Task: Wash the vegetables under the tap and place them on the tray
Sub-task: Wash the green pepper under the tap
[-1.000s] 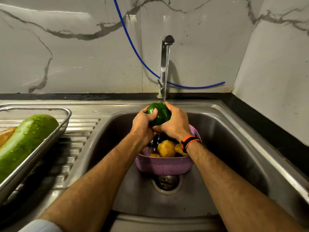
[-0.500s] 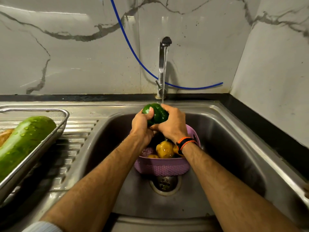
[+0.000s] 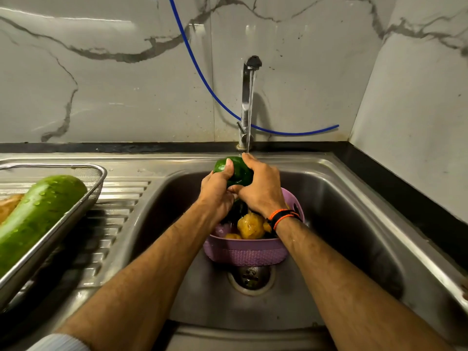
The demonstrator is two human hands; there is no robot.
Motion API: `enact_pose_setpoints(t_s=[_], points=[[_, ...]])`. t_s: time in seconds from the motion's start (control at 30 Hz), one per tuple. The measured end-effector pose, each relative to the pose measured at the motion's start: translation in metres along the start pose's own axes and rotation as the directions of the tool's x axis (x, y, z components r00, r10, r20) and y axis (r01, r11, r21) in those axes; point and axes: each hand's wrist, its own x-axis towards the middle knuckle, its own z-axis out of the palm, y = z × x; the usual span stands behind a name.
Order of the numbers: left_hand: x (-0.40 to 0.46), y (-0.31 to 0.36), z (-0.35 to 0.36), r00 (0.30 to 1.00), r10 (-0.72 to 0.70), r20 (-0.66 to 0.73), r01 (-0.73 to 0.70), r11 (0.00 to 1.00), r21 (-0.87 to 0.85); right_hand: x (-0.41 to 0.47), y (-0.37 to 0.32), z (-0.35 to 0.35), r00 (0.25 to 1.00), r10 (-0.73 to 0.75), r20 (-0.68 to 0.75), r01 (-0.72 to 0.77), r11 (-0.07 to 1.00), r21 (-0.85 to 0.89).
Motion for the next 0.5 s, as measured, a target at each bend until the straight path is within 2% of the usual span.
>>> enact_pose_setpoints(t_s=[0.13,0.2,0.37,0.5], points=[[0.003,-0.001,-0.002,1.000,0.025,0.009,-0.026,0.998,0.060,-0.001,0.004,0.000,0.995,0.018,-0.102,-0.014,0.999,0.046],[0.007,-0.001,-0.006,1.000,0.028,0.008,-0.029,0.995,0.099,-0.001,0.007,0.000,0.994,0.044,-0.099,-0.038,0.997,0.064],[0.013,0.001,-0.014,0.995,0.087,0.040,-0.095,0.955,0.282,0.003,0.011,-0.002,0.999,0.043,0.030,-0.044,0.998,0.046],[0.016,-0.002,-0.017,0.978,0.174,0.115,-0.208,0.826,0.523,0.004,0.014,-0.005,0.989,0.020,0.147,-0.012,0.998,-0.055]])
